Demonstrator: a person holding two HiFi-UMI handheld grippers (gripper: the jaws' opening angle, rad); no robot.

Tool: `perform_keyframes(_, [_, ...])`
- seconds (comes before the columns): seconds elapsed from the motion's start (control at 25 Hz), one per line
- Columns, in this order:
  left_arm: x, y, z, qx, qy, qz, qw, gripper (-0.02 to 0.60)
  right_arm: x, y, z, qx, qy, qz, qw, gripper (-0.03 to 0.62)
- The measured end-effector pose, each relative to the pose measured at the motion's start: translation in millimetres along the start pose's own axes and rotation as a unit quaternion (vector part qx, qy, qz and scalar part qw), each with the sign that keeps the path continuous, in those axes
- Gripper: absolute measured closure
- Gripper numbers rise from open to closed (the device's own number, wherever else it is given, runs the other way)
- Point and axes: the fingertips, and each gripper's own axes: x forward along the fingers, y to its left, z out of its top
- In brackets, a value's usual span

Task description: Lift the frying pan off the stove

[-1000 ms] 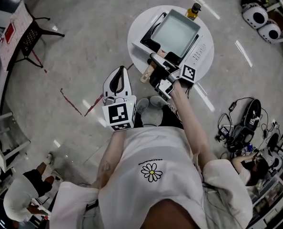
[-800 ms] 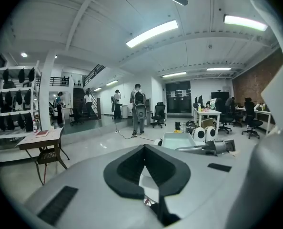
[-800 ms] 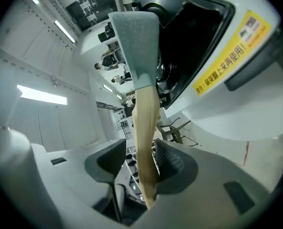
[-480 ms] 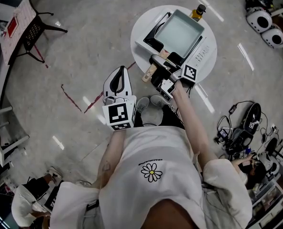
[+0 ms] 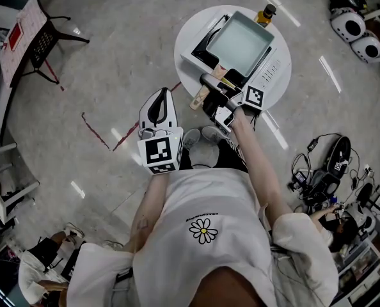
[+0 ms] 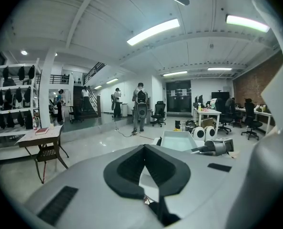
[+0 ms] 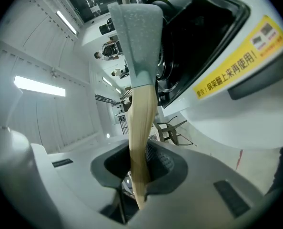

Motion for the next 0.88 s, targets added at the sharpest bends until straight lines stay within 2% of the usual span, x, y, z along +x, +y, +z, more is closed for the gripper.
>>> perform_keyframes(0.24, [2.6, -0.4, 0.5, 0.000, 0.002, -0.003, 1.0000, 0.581, 1.9, 0.6, 0.4, -0.018, -0.002, -0.008, 1.000, 0.523])
perform_keyframes(0.88, [5.0, -4.5, 6.1, -0.008, -0.006, -0.004, 0.9999, 0.581, -7.5, 11.2, 3.5, -0.021, 0.008, -0.026, 0.999, 0.528])
